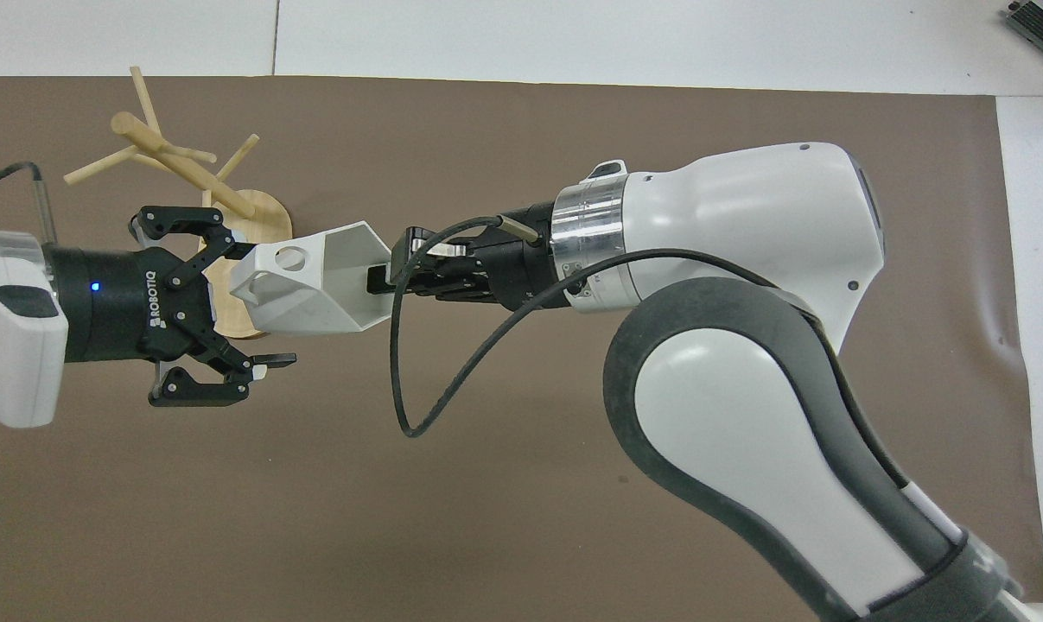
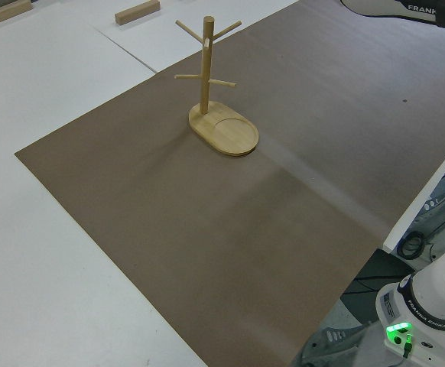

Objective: Hang cup on rack
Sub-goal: 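Close the left gripper around the white cup body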

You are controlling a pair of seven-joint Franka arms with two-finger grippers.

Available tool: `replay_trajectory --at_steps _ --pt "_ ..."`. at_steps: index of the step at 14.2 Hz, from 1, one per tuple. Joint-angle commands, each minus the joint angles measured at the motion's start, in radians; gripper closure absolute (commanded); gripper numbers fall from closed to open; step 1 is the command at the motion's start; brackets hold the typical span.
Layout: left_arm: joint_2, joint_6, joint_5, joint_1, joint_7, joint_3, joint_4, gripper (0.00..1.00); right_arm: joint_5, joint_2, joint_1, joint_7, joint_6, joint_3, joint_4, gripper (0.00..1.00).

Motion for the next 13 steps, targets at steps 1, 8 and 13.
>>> replay_trajectory --at_steps 1,8,13 --pt "-0.040 0.032 -0.018 -0.032 -0.027 0.011 -0.053 0.00 -0.022 -0.002 -0.004 0.042 0.025 0.015 -0.004 1.00" --pt "-0.045 0.043 -0.018 -0.032 -0.058 0.003 -0.060 1.00 -0.022 -0.002 0.001 0.043 0.025 0.015 -0.005 1.00" --pt "-0.043 0.081 -0.018 -0.034 -0.078 0.000 -0.058 1.00 -0.022 -0.002 0.001 0.043 0.025 0.015 -0.005 1.00"
